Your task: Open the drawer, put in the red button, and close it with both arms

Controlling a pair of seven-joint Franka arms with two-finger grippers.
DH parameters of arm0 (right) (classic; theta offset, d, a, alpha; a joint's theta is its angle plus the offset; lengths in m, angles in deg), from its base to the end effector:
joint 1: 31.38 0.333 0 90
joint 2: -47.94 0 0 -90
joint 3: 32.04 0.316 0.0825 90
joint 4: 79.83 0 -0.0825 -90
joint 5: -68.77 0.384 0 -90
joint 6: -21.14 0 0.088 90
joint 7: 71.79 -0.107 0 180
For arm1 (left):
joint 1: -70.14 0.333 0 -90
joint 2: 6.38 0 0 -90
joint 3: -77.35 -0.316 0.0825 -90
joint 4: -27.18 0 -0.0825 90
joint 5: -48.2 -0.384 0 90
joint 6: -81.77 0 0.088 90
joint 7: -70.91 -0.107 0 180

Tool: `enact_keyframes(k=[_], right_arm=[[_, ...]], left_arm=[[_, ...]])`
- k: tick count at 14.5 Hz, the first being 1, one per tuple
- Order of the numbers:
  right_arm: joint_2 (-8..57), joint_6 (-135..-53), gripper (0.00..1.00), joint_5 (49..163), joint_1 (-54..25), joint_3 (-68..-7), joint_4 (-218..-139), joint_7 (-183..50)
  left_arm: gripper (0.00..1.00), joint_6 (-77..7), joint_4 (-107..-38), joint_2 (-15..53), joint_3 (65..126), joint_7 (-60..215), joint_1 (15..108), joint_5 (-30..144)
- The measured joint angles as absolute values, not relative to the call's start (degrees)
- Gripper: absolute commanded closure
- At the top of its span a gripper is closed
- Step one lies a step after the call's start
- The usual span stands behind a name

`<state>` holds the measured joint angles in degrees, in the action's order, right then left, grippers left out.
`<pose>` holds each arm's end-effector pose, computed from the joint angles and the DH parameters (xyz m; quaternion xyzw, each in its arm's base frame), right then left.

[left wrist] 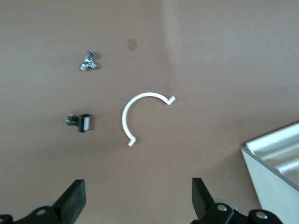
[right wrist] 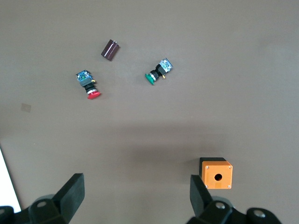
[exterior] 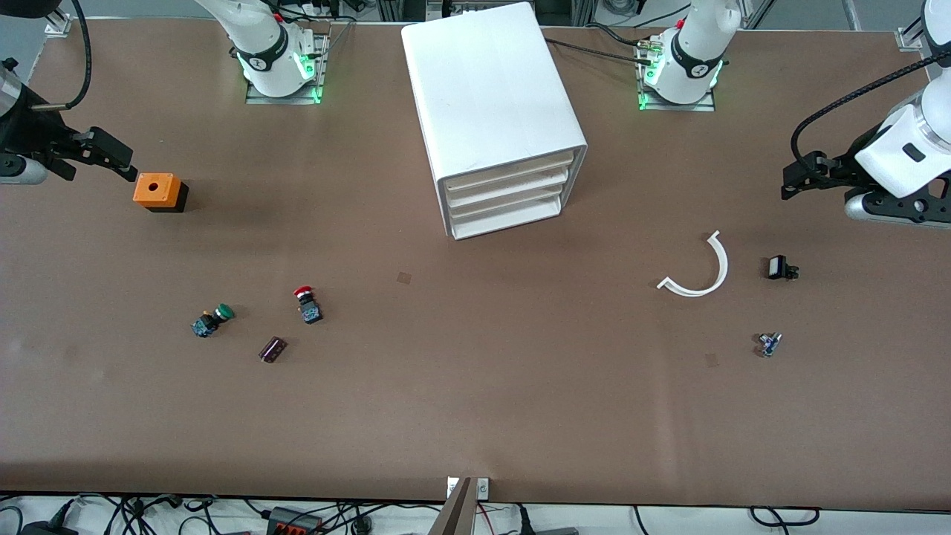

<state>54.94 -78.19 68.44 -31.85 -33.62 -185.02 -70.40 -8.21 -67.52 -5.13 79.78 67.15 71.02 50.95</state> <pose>0.5250 -0.0200 0.5784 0.9999 -0.0052 0.0099 0.0015 0.5559 -0.0200 0.5739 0.9973 -0.0450 -0.0516 0.0254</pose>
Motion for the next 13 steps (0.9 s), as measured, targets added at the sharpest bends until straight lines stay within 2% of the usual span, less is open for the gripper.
enact_keyframes(k=[4,9,11,13], right_arm=[[53.05,-79.2,0.0,68.46,-31.87,-33.68,-183.9,-70.4],[45.61,-80.56,0.0,68.48,-30.48,-33.53,-181.32,-70.4],[42.33,-82.62,0.0,68.49,-29.35,-33.49,-181.01,-70.42],[38.7,-86.34,0.0,68.49,-27.5,-33.43,-180.95,-70.41]], left_arm=[[0.0,0.15,-67.48,-4.43,79.96,67.15,70.78,57.35],[0.0,11.07,-67.57,0.78,80.4,66.79,69.92,71.17],[0.0,10.2,-68.04,5.06,80.89,64.2,68.88,75.77],[0.0,2.09,-70.13,9.76,82.95,59.17,67.71,81.01]])
